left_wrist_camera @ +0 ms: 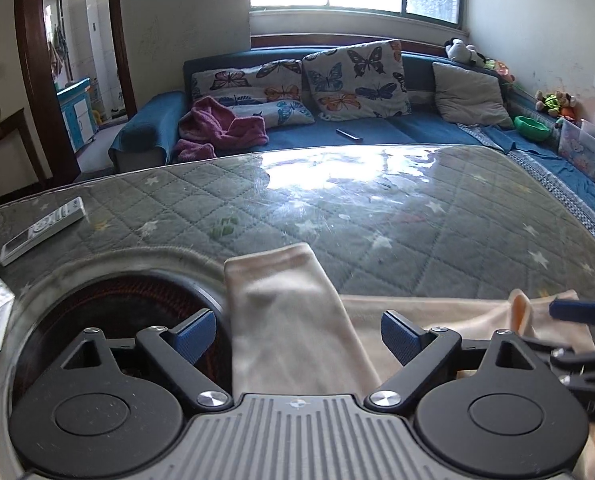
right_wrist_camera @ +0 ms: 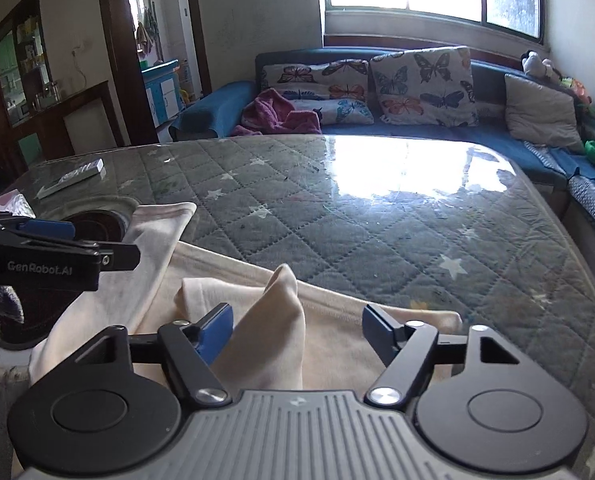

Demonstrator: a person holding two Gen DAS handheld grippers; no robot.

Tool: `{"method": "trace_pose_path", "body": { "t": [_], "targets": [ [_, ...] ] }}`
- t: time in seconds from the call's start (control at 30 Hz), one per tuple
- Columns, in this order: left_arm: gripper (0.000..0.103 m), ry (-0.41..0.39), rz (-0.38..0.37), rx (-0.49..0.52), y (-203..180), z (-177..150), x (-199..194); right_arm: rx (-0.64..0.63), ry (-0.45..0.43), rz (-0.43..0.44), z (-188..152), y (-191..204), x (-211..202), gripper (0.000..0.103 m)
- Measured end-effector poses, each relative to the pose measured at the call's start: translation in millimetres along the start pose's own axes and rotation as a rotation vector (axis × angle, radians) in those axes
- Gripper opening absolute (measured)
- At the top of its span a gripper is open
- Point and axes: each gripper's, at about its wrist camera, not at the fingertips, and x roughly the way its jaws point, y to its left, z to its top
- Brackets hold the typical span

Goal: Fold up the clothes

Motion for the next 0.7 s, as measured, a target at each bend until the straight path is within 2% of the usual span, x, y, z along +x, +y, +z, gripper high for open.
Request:
{"method": "trace_pose_path", "body": {
  "t": [0.2,0.27,0.33,0.4,0.47,0.6,0.67,0.7],
  "targets": [
    [0.088,0.040,0.008,0.020,-8,10,33,-0.004,0.040,0.037,3,-6,17,0.054],
    [0.077,0.065,0.004,0.015,-8,8,41,0.000,0.044,0.055,2,-9,18,0.049],
    [0.073,0.083,-0.001,0.007,-8,6,47,0.012,0.046,0.081,2,-12,18,0.042],
    [0.065,0.071,-0.027,-0.013,-5,4,46,0.021,0.051,0.094,2,-14,16,0.038],
    [0.050,0.062,-0.027,-0.015,-4,4,43,0.019,0.049,0.100,2,-15,14,0.034],
    [0.035,0.046,-0.048,-0.032,4,2,38,0.016,0.038,0.111,0,-12,13,0.025],
    [0.018,0.033,-0.048,-0.041,9,2,32,0.016,0.028,0.111,-2,-11,11,0.015],
    [0.017,0.030,-0.048,-0.050,11,3,30,0.018,0.019,0.107,-3,-11,9,0.014]
  ]
}}
